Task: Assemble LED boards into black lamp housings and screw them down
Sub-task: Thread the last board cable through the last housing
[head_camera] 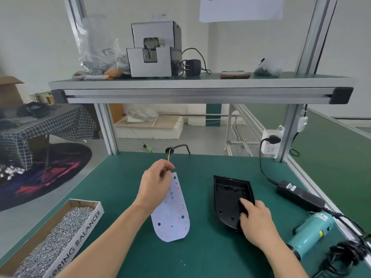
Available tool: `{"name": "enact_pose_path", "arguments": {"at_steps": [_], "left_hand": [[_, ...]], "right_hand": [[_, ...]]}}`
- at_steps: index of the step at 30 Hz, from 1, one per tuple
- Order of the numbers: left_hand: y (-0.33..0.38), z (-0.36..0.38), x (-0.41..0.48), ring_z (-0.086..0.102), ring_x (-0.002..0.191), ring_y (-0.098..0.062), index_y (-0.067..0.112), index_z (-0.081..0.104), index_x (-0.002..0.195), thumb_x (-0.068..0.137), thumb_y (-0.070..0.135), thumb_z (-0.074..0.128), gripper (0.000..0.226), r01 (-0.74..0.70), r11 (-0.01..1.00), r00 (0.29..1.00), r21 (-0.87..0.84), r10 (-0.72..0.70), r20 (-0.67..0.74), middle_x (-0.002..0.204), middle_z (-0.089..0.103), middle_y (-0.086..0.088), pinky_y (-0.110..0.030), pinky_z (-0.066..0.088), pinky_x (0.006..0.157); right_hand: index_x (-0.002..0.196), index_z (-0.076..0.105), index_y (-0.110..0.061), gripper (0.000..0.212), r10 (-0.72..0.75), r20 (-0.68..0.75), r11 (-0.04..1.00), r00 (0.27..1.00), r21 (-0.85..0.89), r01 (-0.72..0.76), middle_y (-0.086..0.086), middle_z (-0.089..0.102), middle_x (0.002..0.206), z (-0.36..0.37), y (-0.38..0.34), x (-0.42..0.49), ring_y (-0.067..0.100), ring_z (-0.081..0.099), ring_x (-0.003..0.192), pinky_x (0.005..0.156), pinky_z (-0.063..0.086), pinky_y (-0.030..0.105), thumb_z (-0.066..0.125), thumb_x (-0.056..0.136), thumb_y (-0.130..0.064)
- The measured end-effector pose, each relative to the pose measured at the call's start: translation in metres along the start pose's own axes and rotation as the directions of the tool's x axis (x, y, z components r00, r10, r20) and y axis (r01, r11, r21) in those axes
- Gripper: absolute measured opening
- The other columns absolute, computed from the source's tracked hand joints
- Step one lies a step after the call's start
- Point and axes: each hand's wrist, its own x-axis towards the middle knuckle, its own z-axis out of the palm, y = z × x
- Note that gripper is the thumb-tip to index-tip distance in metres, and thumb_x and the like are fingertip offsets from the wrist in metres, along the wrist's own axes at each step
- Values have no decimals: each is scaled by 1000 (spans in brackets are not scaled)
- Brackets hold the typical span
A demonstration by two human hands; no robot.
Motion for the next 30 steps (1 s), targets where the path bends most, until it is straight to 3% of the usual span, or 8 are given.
{"name": "enact_pose_path", "arguments": {"at_steps": [4,7,10,15,20,24,27,30], "left_hand": [[26,-44,-26,54,65,-7,12,69,90,90,-12,54,28,-152,988,982,0,151,-109,81,65,4,-17,43,65],[47,-68,-40,61,85,-15,13,71,87,90,-7,57,25,-260,965,949,21,259,-180,84,66,11,-44,49,88],[68,-89,-55,60,89,-21,15,72,83,86,3,56,20,-357,934,903,33,354,-243,84,67,10,-58,45,91],[92,-110,-79,59,87,-12,13,72,79,86,-3,58,22,-434,901,858,-6,411,-307,82,66,5,-55,31,114],[106,-113,-102,59,70,-11,14,71,77,86,-8,52,31,-410,888,900,-210,356,-252,72,67,6,-26,19,123],[112,-113,-118,46,62,-45,4,67,71,81,-11,45,28,-243,865,970,-440,219,-105,65,56,-26,-19,23,120],[120,-110,-129,43,59,-30,9,64,64,75,-14,40,34,-247,816,957,-523,291,3,59,54,-1,-29,27,121],[126,-105,-136,49,67,-22,8,60,55,68,-11,40,30,-255,808,934,-531,347,81,61,55,4,-32,35,113]], "right_hand": [[157,33,-21,53,-64,138,998,988,5,64,8,36,141,3,-24,-17,27,36,132,101,43,34,39,104,-19],[156,34,-19,54,-122,169,992,978,7,122,8,39,137,13,-45,-38,27,41,128,102,43,33,43,103,-18],[157,33,-18,54,-140,155,990,978,19,139,6,39,135,25,-60,-62,24,42,128,99,42,30,45,104,-21],[149,43,-18,44,-168,90,986,982,31,166,0,38,114,40,-69,-104,18,41,108,84,42,27,42,105,-24],[151,37,-22,52,-127,39,978,991,170,118,-2,39,146,37,-67,-131,18,44,129,102,41,30,49,103,-39],[153,23,-31,76,-76,-187,871,979,465,156,-10,30,155,30,-70,-143,12,41,136,110,39,37,69,93,-38],[152,4,-58,99,-193,-252,779,948,549,304,-27,26,146,28,-82,-141,-3,54,113,97,48,28,75,89,-30],[141,4,-74,92,-288,-310,675,906,606,421,-30,34,135,24,-97,-134,1,60,83,74,50,17,67,95,-26]]}}
